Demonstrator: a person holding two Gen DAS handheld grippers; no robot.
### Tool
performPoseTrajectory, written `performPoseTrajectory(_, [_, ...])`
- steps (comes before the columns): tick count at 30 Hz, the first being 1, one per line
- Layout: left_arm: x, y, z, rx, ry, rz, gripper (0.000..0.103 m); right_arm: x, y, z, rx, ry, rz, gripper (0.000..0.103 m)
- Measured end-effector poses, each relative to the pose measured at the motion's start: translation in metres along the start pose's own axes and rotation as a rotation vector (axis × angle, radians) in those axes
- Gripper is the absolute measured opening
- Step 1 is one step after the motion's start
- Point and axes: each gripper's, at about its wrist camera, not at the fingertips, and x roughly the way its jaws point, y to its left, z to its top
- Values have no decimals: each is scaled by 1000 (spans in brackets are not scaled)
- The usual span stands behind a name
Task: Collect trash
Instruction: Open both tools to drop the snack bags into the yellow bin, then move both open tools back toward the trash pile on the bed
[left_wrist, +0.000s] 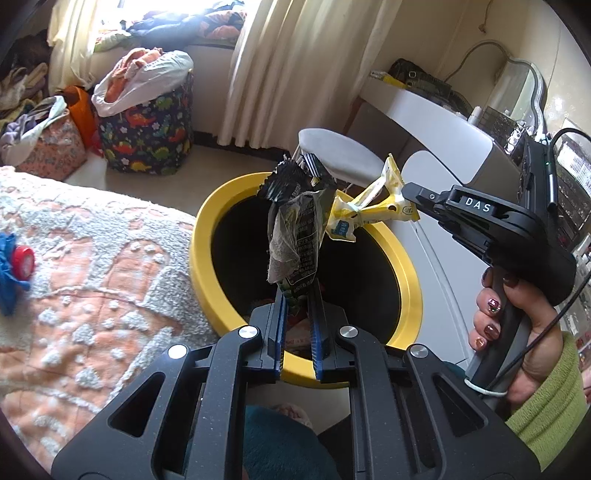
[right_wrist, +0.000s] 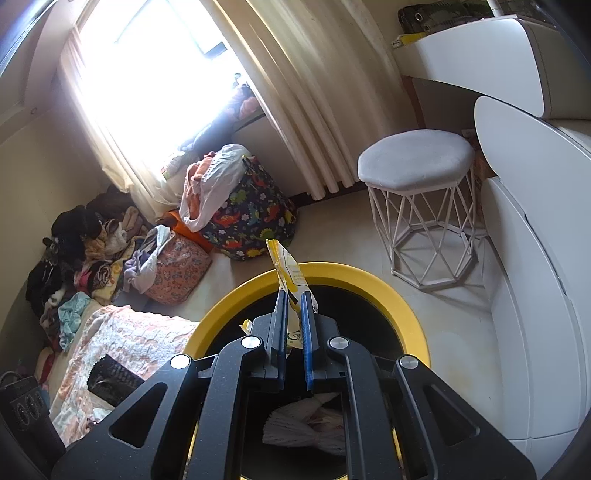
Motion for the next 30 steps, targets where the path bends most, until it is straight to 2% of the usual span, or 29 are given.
performPoseTrajectory(8, [20,-2,1,17,27,5,7,5,-5,-3,11,19,-19,8])
performPoseTrajectory(10, [25,1,1,10,33,10,7,7,-6,-3,10,27,-16,10])
performPoseTrajectory(11, [26,2,1,5,35,13,15,8,-5,-3,11,28,-11,10])
performPoseTrajectory(12, [27,5,1,-3,36,18,35,8,-5,-3,13,26,-8,11])
performPoseTrajectory(13, [26,8,0,-14,31,22,46,8,-4,-3,14,27,-7,13])
performPoseTrajectory(14, [24,11,-2,-31,26,23,61,9,-3,-3,10,30,-4,20])
performPoseTrajectory(15, [22,13,-4,-45,19,25,72,10,-3,-3,4,34,-4,31])
performPoseTrajectory(16, [19,16,-5,-64,10,29,78,11,-1,-3,2,33,-5,36])
performPoseTrajectory(17, [15,20,-7,-80,-1,37,89,11,0,-4,0,31,-1,38])
performPoseTrajectory(19, [8,26,-9,-97,-17,50,91,12,5,-4,-12,33,7,39])
performPoseTrajectory(23, [-12,43,-10,-136,-59,98,92,13,23,-8,-50,22,45,50])
performPoseTrajectory(28, [-32,56,-10,-138,-116,170,92,12,53,-14,-119,4,101,55])
performPoseTrajectory(30, [-39,61,-10,-137,-130,195,92,11,65,-17,-146,-7,127,60])
